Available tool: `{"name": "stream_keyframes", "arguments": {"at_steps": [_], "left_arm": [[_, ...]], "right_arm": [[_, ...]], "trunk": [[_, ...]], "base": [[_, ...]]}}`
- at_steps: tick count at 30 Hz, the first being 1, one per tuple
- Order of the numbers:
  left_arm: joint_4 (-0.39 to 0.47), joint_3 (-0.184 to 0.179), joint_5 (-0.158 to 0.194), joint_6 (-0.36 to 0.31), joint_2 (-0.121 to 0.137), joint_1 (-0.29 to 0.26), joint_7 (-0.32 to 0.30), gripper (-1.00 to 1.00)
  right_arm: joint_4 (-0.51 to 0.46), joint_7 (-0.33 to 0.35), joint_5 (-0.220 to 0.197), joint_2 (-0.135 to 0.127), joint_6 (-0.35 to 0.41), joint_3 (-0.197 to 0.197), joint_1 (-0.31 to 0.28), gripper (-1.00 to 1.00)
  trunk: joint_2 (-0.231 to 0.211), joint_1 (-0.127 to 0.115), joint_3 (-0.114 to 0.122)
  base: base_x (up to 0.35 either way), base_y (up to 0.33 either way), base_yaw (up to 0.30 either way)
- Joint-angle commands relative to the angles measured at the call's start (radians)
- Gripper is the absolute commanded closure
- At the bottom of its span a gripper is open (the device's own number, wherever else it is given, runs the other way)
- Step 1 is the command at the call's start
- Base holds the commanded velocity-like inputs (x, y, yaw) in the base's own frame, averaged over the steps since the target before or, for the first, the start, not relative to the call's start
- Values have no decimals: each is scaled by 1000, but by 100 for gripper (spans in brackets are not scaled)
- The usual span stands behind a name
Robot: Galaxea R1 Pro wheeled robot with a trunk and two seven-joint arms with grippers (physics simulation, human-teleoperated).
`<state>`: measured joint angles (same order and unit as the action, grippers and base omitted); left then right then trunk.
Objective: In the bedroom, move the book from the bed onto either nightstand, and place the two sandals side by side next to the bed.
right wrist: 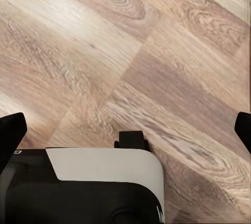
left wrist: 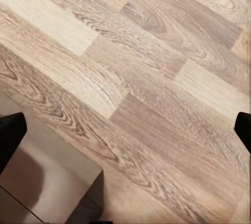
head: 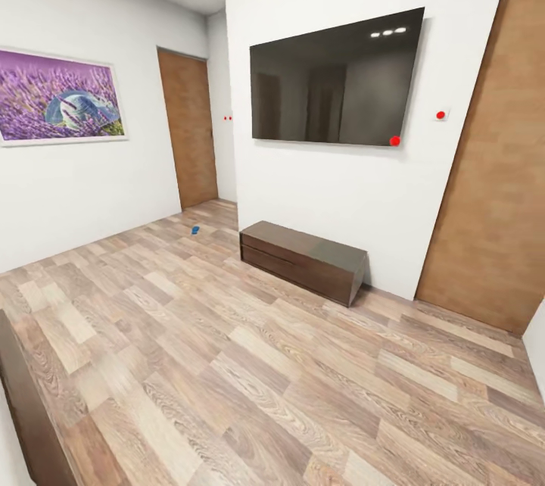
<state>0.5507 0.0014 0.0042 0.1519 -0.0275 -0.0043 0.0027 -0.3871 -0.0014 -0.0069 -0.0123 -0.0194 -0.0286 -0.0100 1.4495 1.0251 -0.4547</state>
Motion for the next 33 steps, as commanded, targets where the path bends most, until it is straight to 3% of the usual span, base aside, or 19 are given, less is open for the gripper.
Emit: {"name": "stream_keyframes", "arguments": {"at_steps": [1,33], "left_arm": [[0,0,0,3,0,0,0,-100],[0,2,2,3,0,0,0,-100]], "right_arm": [[1,0,-1,0,-2,-2,-1,-100],[1,0,-1,0,-2,-2,-1,-100]], "trunk": [[1,0,-1],[1,0,-1]], "base": [[0,0,-282],[0,0,-282]]}}
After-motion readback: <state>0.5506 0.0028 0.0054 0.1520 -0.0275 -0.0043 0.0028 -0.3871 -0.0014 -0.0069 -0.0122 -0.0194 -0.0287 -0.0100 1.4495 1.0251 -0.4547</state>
